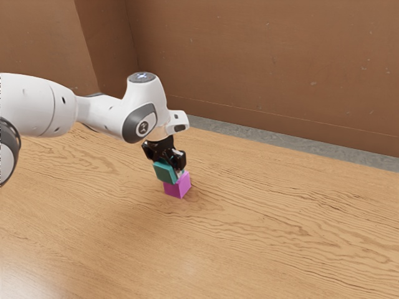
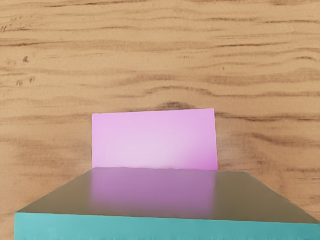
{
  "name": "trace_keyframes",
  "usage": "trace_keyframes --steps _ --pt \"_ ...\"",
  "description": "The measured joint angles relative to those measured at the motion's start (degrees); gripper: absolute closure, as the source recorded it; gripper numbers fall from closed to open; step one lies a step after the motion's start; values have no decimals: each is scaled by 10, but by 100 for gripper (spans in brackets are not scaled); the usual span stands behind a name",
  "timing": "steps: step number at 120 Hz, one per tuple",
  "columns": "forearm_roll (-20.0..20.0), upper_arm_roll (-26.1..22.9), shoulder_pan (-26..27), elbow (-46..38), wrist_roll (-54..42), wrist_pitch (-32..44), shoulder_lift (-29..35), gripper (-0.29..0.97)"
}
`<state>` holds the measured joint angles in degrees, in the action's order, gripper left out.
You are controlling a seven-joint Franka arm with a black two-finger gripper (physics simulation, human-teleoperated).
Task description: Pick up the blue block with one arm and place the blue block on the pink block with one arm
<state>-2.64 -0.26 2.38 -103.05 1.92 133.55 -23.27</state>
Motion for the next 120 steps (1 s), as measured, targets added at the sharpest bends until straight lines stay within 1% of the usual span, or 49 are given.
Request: trace_keyframes --steps 18,63,74,89,109,120 --pt "-2 -4 -3 38 0 -9 -22 34" --pt "-6 -10 -9 61 -4 -20 -49 34" --pt "-3 -13 -13 64 -7 -21 -48 22" --pt "-2 -16 -13 65 -11 -22 -44 12" --pt "-3 -15 -11 46 -13 -31 34 6" --pt "-4 -12 -3 42 -15 -56 96 4"
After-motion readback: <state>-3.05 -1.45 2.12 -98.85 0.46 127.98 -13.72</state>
